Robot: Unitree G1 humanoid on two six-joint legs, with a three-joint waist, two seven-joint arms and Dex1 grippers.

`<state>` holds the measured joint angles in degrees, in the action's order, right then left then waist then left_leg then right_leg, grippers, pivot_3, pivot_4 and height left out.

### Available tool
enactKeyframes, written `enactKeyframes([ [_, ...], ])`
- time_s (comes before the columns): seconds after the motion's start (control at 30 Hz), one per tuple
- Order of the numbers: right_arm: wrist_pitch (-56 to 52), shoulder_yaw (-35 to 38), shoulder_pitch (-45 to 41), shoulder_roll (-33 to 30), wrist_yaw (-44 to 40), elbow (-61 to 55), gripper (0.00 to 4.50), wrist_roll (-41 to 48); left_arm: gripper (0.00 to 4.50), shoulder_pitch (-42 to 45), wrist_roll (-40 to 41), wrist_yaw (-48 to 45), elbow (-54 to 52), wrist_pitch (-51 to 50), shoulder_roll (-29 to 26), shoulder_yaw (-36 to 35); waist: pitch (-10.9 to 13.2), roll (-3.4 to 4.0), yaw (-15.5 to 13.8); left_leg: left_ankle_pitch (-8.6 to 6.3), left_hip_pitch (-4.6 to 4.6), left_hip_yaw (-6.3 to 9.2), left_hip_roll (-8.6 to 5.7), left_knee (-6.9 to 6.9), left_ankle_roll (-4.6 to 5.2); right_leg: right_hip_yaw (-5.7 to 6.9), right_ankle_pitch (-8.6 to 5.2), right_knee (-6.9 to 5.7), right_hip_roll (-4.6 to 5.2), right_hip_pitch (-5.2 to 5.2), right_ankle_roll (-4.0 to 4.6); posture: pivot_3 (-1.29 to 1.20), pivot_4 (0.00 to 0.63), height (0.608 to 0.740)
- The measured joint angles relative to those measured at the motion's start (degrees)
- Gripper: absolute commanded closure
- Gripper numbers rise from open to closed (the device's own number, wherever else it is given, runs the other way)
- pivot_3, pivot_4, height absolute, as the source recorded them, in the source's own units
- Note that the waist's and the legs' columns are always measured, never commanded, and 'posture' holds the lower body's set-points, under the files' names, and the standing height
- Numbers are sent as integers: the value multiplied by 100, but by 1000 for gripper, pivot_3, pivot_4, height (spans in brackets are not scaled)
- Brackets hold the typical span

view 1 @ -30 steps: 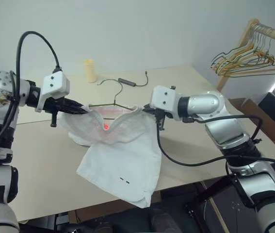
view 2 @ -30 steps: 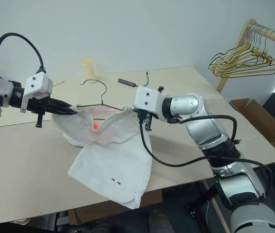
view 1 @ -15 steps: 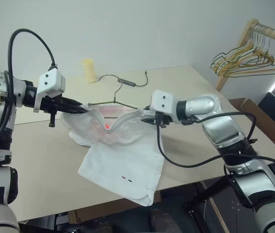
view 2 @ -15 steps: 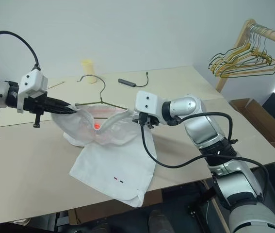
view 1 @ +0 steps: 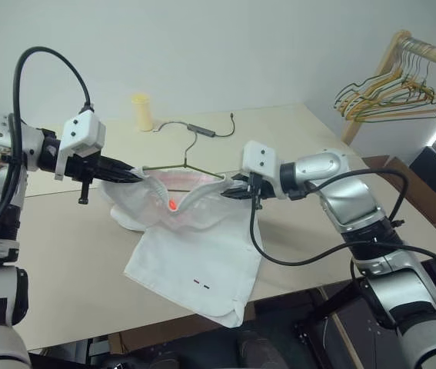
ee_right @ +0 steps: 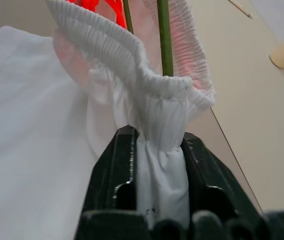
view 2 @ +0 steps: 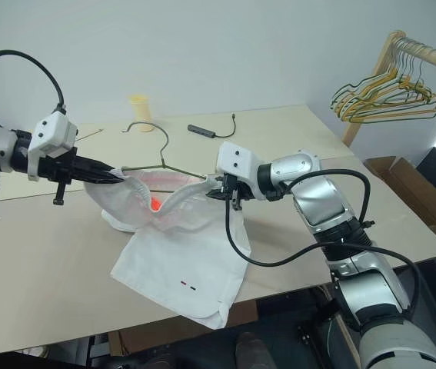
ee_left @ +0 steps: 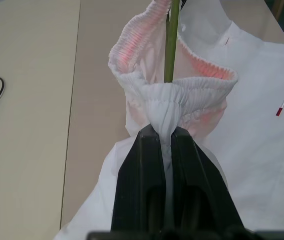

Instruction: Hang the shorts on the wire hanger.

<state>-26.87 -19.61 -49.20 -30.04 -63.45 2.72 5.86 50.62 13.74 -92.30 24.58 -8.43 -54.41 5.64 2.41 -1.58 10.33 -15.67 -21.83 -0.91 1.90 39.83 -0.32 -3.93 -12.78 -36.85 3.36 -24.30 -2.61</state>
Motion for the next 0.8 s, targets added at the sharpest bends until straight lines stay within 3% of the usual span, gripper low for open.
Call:
enactKeyframes([
  [0.13, -3, -1, 0, -1, -16, 0, 4485, -3, 4500, 0, 0, 1, 36, 187, 21, -28, 0, 0, 4, 0, -1, 0, 0, 0, 0, 0, 0, 1, 0, 0, 0, -112, 0, 740],
  [0.6, -396, 228, 247, -44, 307, -109, 4500, 18, 137, 220, 154, 242, 1049, 856, 312, -408, 0, -1, 2, 0, -4, 0, 0, 1, 0, 3, 0, 2, 2, -1, 1, -132, 0, 740],
  [0.8, -1283, 839, 647, -320, 701, -410, 4500, 307, 64, 573, 577, 647, 1202, 805, 428, -1178, 0, 0, -8, 0, -7, 3, -5, 1, 0, 4, 0, 3, 9, 0, -1, -172, 0, 740],
])
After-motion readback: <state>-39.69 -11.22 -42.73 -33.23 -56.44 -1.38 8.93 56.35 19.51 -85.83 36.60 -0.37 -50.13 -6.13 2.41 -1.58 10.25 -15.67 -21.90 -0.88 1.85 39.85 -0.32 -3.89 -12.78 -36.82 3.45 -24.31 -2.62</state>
